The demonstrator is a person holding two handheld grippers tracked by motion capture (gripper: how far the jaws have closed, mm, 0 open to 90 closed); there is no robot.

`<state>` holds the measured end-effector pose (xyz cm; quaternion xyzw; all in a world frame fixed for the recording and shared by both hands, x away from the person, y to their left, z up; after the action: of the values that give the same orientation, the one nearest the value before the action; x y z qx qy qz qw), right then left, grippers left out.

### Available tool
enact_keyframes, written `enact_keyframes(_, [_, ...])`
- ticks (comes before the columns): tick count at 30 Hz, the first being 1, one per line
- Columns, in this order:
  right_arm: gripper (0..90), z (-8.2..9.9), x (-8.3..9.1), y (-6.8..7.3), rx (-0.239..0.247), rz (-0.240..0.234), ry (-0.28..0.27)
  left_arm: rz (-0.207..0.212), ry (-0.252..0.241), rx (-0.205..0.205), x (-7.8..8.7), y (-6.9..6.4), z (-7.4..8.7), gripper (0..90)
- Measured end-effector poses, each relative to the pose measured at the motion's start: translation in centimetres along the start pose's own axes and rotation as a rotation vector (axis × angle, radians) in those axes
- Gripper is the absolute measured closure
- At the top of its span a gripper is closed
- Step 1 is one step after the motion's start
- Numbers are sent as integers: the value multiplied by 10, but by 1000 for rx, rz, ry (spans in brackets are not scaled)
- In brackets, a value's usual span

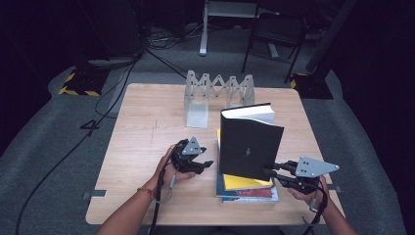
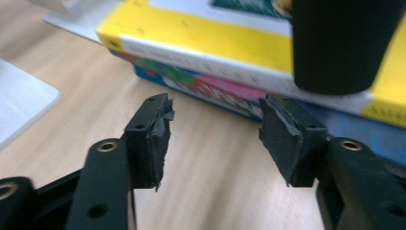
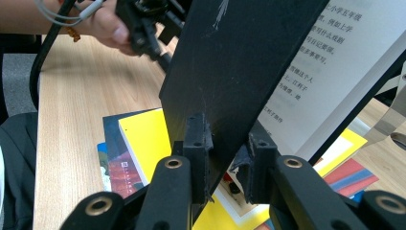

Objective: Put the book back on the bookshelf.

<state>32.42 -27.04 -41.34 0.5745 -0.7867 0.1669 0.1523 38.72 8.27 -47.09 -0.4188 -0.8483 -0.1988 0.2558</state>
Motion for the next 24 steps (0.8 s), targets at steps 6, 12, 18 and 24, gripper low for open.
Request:
enact_keyframes(6, [757, 1, 0, 0, -4, 1, 1, 8, 25, -31, 2, -16, 5, 276])
enact_keyframes(12, [762, 6, -1, 0, -1, 5, 19, 40, -15, -7, 2, -36, -9, 250])
enact_keyframes(18, [769, 9, -2, -1, -6, 15, 39, 57, -81, 12, 1, -44, -25, 243])
enact_keyframes(24, [771, 11, -2, -2, -15, 23, 46, 35, -154, 17, 2, -45, -44, 256])
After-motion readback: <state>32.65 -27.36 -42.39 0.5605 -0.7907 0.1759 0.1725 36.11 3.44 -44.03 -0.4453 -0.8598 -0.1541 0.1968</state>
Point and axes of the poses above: each handheld gripper's, and its own axes: x roughly backward along the jaws, z roughly out of its underside, y roughly to its left, the point moved 1 cm from there along -x, roughly forward along the jaws, and after that the axes turned 10 degrees about -z, right-handed, at the moved point
